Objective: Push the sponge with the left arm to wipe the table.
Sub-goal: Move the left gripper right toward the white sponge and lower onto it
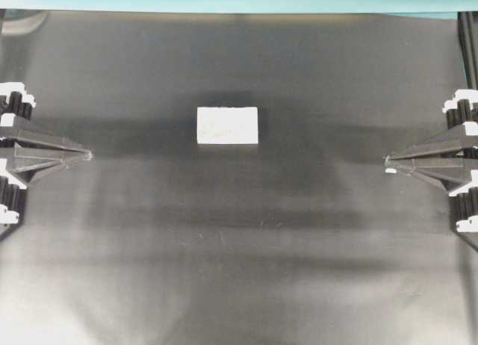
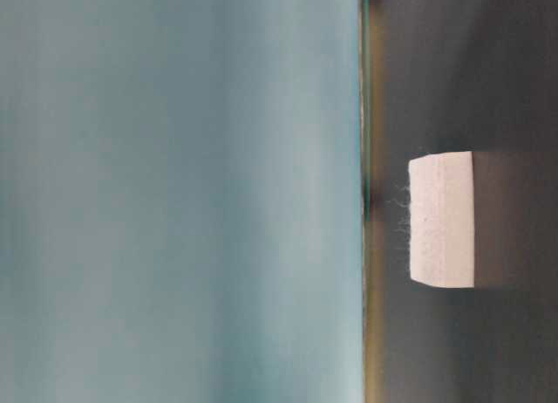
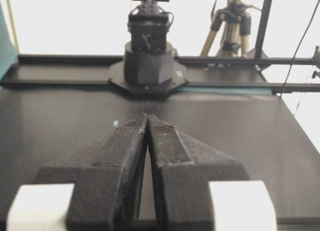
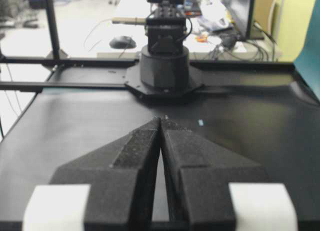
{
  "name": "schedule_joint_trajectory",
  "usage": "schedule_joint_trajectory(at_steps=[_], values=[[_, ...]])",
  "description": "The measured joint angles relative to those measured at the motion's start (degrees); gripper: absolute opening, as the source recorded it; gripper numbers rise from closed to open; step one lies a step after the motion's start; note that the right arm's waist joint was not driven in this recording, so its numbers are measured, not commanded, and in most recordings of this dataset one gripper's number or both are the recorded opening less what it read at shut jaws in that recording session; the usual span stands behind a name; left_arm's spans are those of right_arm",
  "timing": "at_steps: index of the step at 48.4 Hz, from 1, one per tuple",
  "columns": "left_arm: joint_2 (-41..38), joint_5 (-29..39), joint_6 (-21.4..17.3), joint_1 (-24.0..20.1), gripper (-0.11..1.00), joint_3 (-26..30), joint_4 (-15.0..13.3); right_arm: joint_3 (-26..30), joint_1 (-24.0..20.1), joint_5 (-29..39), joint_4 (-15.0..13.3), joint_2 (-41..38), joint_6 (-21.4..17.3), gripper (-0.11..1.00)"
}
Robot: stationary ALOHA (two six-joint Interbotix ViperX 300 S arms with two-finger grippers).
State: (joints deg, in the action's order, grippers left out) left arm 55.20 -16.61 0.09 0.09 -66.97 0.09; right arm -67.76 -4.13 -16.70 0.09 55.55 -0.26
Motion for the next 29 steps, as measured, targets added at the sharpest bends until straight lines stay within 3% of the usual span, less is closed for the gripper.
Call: schedule_joint_trajectory(at_steps=[4, 9, 22, 29], values=[[-0.97, 0.44, 1.49, -0.09, 0.02, 0.09, 0.97, -0.26, 0.0, 0.09, 0.0, 0.0, 0.0, 0.08], [-5.63, 0.88, 5.27, -0.97, 0.0, 1.14, 1.93, -1.05, 0.0, 0.44, 0.0, 0.09, 0.0, 0.01], [-18.98, 0.97, 11.87, -9.32, 0.0, 5.1, 2.11, -1.85, 0.0, 1.67, 0.0, 0.18, 0.0, 0.01], [-27.77, 0.97, 13.18, -12.39, 0.0, 9.76, 2.2, -2.46, 0.0, 2.2, 0.0, 0.26, 0.0, 0.01]])
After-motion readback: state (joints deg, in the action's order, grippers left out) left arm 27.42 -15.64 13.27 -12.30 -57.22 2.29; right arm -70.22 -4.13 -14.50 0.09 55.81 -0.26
